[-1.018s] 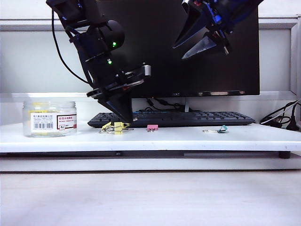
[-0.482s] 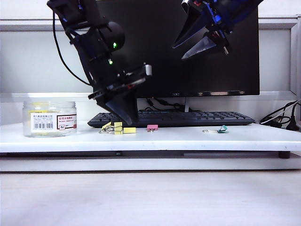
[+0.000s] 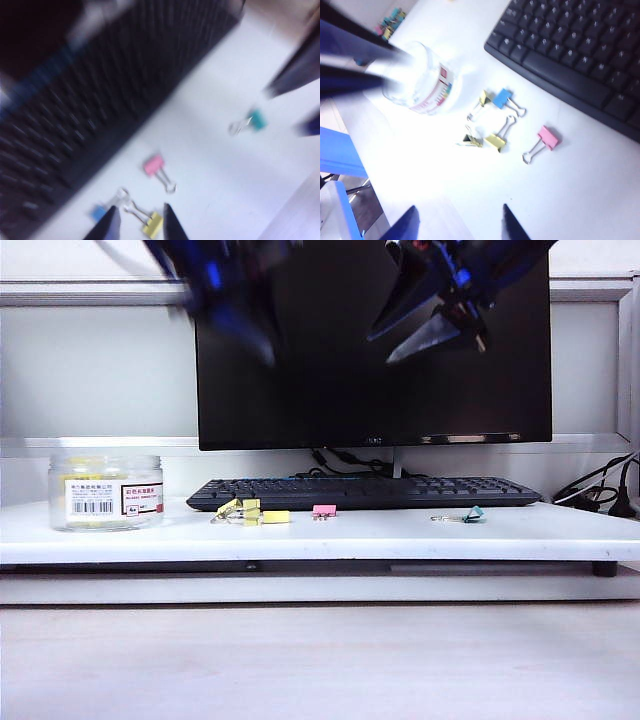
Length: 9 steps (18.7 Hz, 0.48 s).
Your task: Take the clips out of the round transparent plastic box and place them on the table.
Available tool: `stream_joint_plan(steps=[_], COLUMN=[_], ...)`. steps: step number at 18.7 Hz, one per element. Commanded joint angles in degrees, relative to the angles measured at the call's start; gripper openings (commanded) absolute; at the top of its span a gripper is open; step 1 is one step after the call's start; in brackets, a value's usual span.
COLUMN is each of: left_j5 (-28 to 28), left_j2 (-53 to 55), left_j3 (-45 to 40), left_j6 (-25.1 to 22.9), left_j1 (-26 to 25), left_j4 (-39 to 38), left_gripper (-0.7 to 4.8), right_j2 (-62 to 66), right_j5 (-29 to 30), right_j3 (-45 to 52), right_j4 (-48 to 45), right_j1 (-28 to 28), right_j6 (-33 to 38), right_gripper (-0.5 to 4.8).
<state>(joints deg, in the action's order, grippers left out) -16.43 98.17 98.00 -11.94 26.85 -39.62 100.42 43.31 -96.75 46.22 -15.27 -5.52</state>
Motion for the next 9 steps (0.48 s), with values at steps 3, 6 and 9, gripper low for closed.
stream_joint_plan(steps=[3,6,9], left_j5=[2.2,5.9,12.3], left_j2=[-13.2,-22.0,-30.6], left_j3=[0.3,0.0,-1.1], left_j6=[-1.6,-3.1,-4.2], left_j1=[0.0,0.0,0.0], left_j4=[-0.3,-4.8,-12.5], left_gripper=[1.25,1.25,1.25], right_j2=[-6.1,-12.5,-19.5], right_j5=[0.3,0.0,-4.9], right_j3=[-0.3,-0.3,-0.3], right_j4=[-2.5,-2.2,-0.1], right_j1=[0.0,0.0,0.0], right_j6=[-0.3,-0.3,-0.3], right_gripper=[2.13,2.13,2.12])
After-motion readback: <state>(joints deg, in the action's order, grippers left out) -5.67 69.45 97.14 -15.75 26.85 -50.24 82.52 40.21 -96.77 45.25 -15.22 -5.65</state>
